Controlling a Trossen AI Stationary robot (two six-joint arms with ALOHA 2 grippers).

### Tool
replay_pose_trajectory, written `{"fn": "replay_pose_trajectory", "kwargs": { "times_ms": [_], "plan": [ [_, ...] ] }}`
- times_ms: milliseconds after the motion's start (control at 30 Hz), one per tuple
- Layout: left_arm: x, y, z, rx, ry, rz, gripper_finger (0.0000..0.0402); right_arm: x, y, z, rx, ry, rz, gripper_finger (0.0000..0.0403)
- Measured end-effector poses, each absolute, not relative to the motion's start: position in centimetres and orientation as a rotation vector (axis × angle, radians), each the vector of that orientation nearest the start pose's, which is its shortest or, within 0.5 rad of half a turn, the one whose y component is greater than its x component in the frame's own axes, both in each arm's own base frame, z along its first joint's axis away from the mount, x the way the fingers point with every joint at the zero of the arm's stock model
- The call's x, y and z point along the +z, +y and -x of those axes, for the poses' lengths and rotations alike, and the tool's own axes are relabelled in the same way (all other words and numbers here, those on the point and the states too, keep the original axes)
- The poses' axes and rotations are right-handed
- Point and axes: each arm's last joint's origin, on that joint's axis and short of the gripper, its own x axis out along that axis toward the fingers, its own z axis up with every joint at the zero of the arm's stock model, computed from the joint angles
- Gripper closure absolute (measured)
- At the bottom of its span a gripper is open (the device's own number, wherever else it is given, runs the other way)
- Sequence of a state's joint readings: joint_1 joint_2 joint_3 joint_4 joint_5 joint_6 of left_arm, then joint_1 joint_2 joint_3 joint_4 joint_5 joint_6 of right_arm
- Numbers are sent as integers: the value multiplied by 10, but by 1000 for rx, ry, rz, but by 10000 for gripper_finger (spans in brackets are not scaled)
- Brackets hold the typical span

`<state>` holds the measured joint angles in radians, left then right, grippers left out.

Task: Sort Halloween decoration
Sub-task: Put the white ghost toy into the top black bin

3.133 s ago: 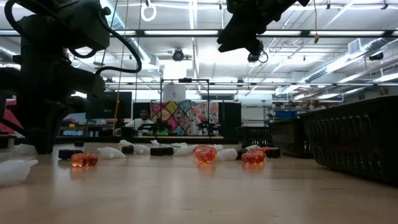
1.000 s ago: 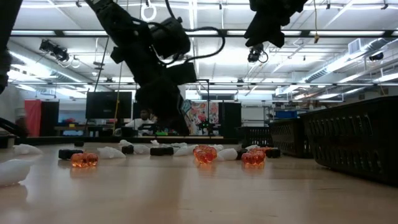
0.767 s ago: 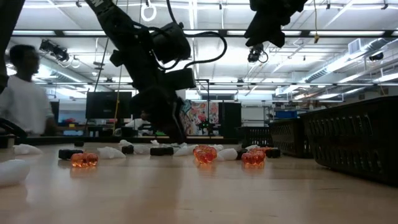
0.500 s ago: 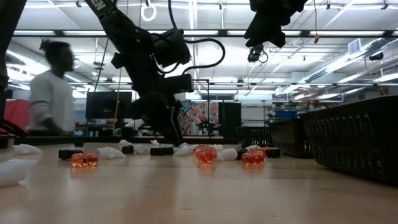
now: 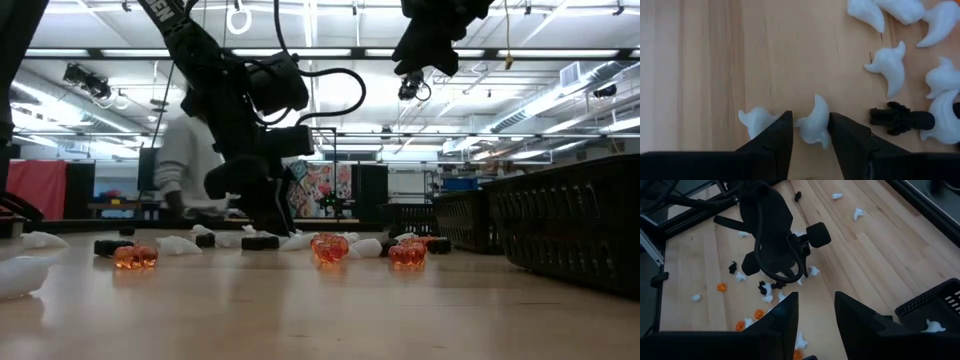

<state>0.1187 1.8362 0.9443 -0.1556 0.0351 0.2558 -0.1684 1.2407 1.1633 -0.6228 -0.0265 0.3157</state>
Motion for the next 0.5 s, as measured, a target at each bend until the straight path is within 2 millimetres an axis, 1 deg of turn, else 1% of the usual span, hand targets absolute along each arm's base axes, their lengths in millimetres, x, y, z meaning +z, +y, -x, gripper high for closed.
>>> {"fn": "replay_pose_trajectory", "kwargs": {
  "times_ms": [267, 367, 500],
  "plan": [
    [121, 39, -336, -49, 1053, -149, 326, 332, -42, -254, -245, 672, -370, 270],
    [123, 39, -338, -35, 1053, -134, 331, 332, -42, -254, -245, 671, -370, 270],
    [128, 41, -343, -12, 1033, -105, 325, 332, -42, -254, -245, 672, -368, 270]
  ]
}}
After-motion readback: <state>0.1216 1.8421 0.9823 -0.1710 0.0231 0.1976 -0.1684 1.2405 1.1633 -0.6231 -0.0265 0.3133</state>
